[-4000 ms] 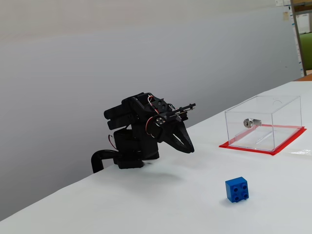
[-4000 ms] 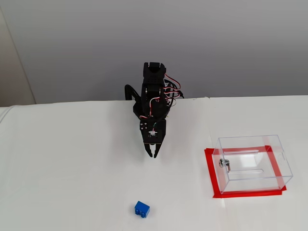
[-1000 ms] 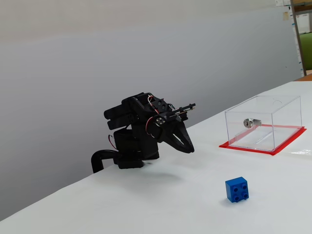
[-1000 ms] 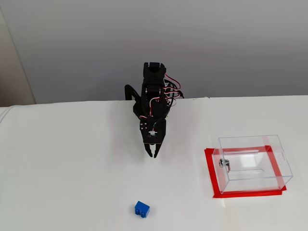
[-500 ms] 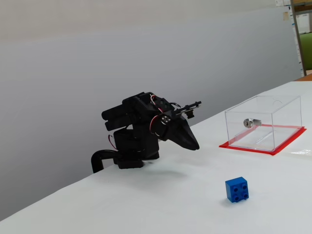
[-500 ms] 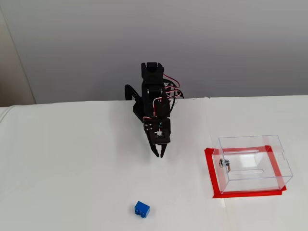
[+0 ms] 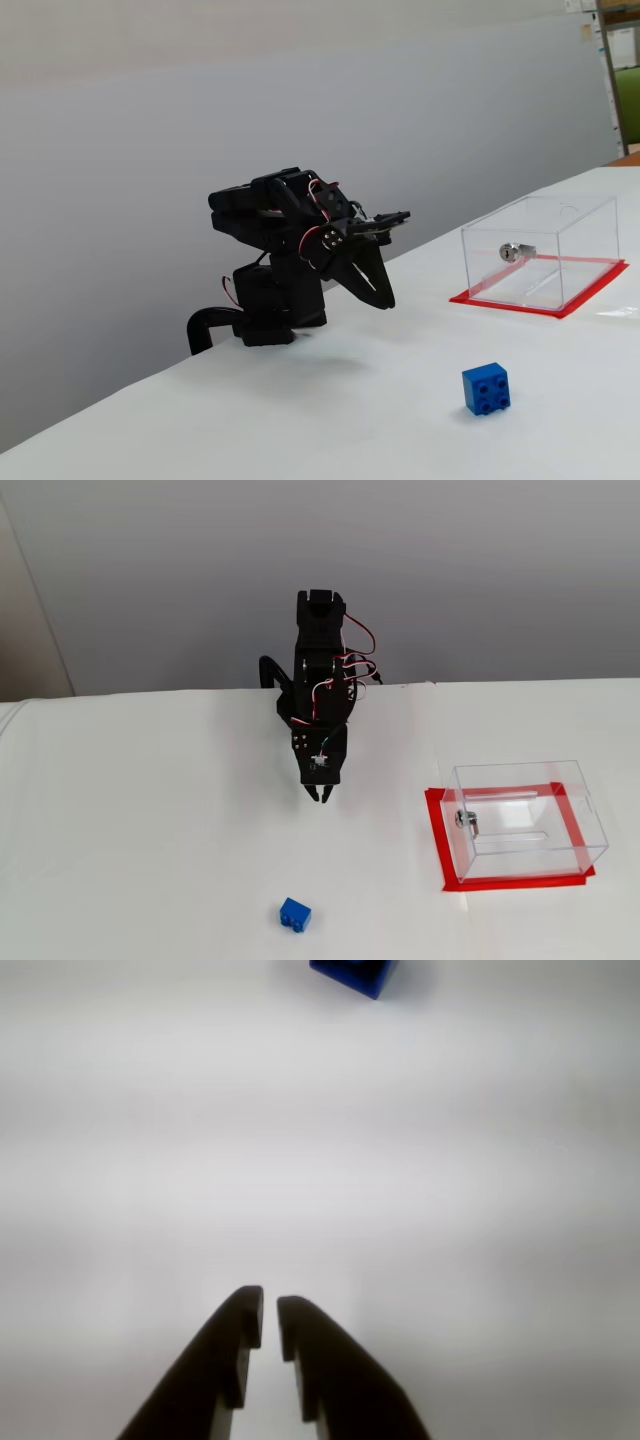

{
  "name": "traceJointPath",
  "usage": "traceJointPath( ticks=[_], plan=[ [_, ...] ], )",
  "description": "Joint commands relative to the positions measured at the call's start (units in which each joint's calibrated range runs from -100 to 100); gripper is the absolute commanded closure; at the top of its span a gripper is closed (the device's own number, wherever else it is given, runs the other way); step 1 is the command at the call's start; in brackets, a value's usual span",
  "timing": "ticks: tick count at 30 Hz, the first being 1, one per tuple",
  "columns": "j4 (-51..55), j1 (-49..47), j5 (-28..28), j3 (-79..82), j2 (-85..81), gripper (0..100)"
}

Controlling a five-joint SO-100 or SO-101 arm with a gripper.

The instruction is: Pick the blue lego brick and place it into the transparent box

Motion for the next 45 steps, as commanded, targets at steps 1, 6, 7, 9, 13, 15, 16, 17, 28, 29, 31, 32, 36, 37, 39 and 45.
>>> traceJointPath(
  ticks=[1, 6, 7, 9, 13, 15, 16, 17, 28, 29, 31, 32, 36, 37, 39, 45],
  plan=[
    [-0.2, 1.9, -0.3, -5.3, 4.2, 98],
    [-0.1, 7.3, -0.3, -8.8, 7.2, 98],
    [-0.1, 9.1, -0.3, -9.5, 7.5, 98],
    [-0.1, 13.1, -0.2, -10.8, 8.5, 98],
    [-0.8, 19.6, -0.3, -12.4, 8.6, 98],
    [-0.8, 22.3, -0.4, -13.3, 8.6, 98],
    [-0.8, 23.3, -0.4, -13.7, 8.6, 98],
    [-0.8, 24.3, -0.4, -14.0, 8.6, 98],
    [-0.8, 21.1, 0.1, -24.8, 25.0, 98],
    [-0.8, 20.0, 0.1, -26.9, 27.9, 98],
    [-0.2, 18.6, 0.1, -31.1, 33.7, 98],
    [0.0, 18.2, 0.2, -33.1, 36.3, 98],
    [0.2, 17.2, 2.9, -39.4, 43.6, 98],
    [0.2, 16.8, 3.8, -40.7, 44.8, 98],
    [0.2, 16.5, 5.4, -42.9, 46.7, 98],
    [0.2, 16.5, 6.6, -46.3, 49.0, 98]
  ],
)
